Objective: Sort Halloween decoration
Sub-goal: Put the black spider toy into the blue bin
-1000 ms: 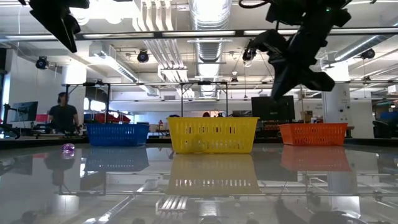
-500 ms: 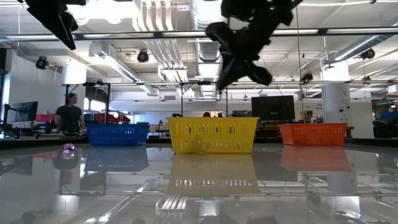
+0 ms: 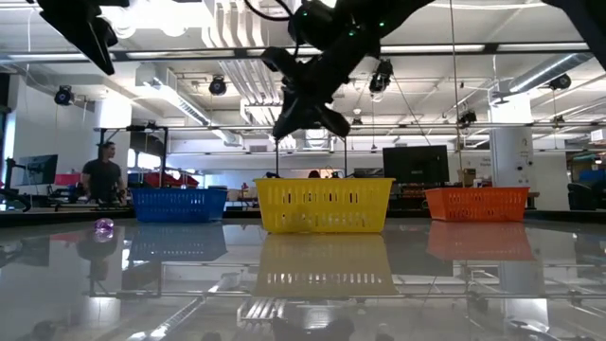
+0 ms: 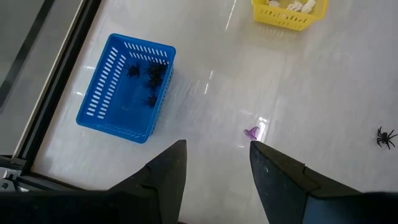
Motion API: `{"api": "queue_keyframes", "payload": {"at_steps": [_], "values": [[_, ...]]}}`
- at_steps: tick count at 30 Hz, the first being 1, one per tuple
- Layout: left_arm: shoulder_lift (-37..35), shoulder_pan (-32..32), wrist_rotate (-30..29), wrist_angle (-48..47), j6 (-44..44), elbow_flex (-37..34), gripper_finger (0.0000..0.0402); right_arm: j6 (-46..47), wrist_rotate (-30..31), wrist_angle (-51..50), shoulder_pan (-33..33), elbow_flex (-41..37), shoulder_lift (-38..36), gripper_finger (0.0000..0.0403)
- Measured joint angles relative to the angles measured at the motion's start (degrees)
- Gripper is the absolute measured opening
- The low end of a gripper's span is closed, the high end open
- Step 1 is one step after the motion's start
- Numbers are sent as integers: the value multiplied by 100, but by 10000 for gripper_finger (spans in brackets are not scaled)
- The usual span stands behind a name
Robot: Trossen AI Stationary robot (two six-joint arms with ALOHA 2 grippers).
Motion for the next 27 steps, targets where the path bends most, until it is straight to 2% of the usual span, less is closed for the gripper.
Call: {"api": "queue_keyframes", "payload": {"at_steps": [12, 27], "values": [[-134, 1, -4, 96, 0, 0, 160, -428, -400, 3, -159, 1799, 1293, 8], [-142, 1, -7, 125, 0, 0, 160, -476, -569, -77, -293, 4122, 2984, 8]]}}
